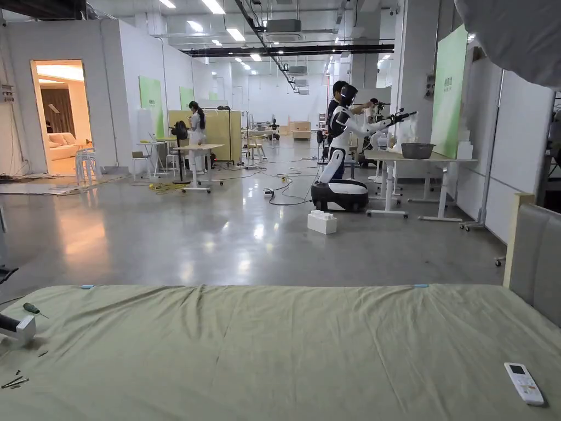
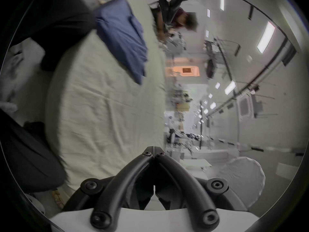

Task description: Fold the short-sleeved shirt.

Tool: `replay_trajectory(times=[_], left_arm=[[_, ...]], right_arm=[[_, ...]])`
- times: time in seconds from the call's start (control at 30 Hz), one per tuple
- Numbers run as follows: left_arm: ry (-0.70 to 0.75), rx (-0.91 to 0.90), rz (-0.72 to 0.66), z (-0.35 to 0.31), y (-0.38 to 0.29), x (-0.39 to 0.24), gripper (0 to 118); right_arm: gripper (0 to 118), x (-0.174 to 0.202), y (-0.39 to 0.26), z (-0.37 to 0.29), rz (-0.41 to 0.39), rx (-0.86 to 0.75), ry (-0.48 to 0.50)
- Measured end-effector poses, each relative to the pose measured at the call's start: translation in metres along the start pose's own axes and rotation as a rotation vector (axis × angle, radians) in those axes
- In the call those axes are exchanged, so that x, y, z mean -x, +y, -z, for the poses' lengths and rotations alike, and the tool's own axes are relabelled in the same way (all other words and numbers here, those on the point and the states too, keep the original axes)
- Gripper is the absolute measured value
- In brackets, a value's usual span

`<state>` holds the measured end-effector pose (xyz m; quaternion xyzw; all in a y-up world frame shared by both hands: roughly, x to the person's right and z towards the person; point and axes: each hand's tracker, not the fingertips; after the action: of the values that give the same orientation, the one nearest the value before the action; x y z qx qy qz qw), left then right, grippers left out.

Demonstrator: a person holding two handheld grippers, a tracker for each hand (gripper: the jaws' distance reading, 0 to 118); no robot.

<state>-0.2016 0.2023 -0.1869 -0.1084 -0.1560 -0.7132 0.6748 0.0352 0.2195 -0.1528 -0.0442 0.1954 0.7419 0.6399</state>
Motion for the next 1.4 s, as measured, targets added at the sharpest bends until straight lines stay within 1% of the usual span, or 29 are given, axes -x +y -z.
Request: replay_trajectory(times=[0.03,0.07,0.1,0.13,0.17,0.2,0.3,0.33,0.37,0.4,0.43,0.47,0.5,0.53,0.57,0.6,0.67,0.7,0.73,0.87,0.97,1.4], left_arm=[[-0.024,-0.026,-0.028,-0.003,0.001,-0.004,0],[-0.024,-0.056,-0.055,-0.011,0.005,-0.002,0],[0.006,-0.075,-0.104,-0.017,0.009,0.006,0],[0.042,-0.082,-0.178,-0.020,0.010,0.018,0],[0.074,-0.100,-0.278,-0.023,0.010,0.031,0],[0.117,-0.117,-0.437,-0.026,0.005,0.053,0],[0.231,-0.142,-1.006,-0.043,-0.017,0.111,0],[0.251,-0.167,-1.218,-0.050,-0.033,0.122,0],[0.232,-0.258,-1.433,-0.055,-0.046,0.127,0],[0.198,-0.354,-1.586,-0.059,-0.063,0.126,0],[0.153,-0.438,-1.718,-0.059,-0.074,0.122,0],[0.139,-0.473,-1.773,-0.061,-0.079,0.118,0],[0.164,-0.440,-1.739,-0.063,-0.078,0.116,0],[0.176,-0.406,-1.667,-0.065,-0.077,0.117,0],[0.187,-0.369,-1.579,-0.066,-0.075,0.118,0],[0.201,-0.356,-1.543,-0.066,-0.070,0.118,0],[0.204,-0.353,-1.551,-0.067,-0.070,0.119,0],[0.174,-0.375,-1.598,-0.067,-0.071,0.120,0],[0.166,-0.381,-1.612,-0.066,-0.072,0.120,0],[0.175,-0.365,-1.603,-0.064,-0.071,0.120,0],[0.155,-0.373,-1.638,-0.063,-0.071,0.119,0],[0.149,-0.355,-1.628,-0.057,-0.068,0.120,0]], right_arm=[[0,0.008,-0.002,0.000,0.037,-0.023,0.005],[0,0.007,0.001,0.000,0.057,-0.011,-0.001],[0,0.001,0.000,-0.001,0.106,0.000,-0.026],[0,-0.010,-0.003,-0.003,0.175,-0.005,-0.062],[0,-0.025,-0.006,-0.005,0.294,0.006,-0.098],[0,-0.038,-0.009,-0.004,0.423,0.012,-0.145],[0,-0.086,-0.033,-0.022,0.981,0.007,-0.362],[0,-0.093,-0.043,-0.031,1.201,0.012,-0.417],[0,-0.094,-0.055,-0.039,1.419,-0.008,-0.455],[0,-0.090,-0.066,-0.045,1.573,-0.059,-0.469],[0,-0.081,-0.075,-0.049,1.745,-0.079,-0.447],[0,-0.070,-0.082,-0.047,1.910,-0.060,-0.383],[0,-0.068,-0.086,-0.050,1.903,-0.048,-0.416],[0,-0.067,-0.090,-0.051,1.883,-0.034,-0.415],[0,-0.071,-0.088,-0.050,1.814,-0.027,-0.441],[0,-0.071,-0.089,-0.051,1.792,0.002,-0.445],[0,-0.069,-0.093,-0.053,1.799,0.003,-0.438],[0,-0.071,-0.091,-0.052,1.802,0.005,-0.432],[0,-0.071,-0.091,-0.053,1.807,0.004,-0.429],[0,-0.073,-0.090,-0.054,1.784,0.003,-0.429],[0,-0.073,-0.090,-0.054,1.780,-0.002,-0.430],[0,-0.074,-0.091,-0.054,1.780,-0.011,-0.410]])
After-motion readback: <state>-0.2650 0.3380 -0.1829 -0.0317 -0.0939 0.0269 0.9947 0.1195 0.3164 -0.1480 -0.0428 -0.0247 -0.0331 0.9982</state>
